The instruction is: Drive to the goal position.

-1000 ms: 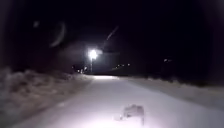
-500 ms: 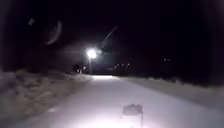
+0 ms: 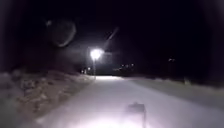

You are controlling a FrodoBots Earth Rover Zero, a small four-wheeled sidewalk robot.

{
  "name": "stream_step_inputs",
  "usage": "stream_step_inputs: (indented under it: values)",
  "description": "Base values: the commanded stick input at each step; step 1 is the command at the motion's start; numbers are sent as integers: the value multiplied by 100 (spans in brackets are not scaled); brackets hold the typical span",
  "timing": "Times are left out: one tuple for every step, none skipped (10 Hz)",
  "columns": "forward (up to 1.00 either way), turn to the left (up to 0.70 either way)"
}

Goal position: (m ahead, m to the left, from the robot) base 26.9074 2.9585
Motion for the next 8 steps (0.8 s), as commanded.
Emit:
stream_step_inputs:
  values:
    - [70, 0]
    - [70, 0]
    - [70, 0]
    - [70, 0]
    - [70, 0]
    - [70, 0]
    - [70, 0]
    - [70, 0]
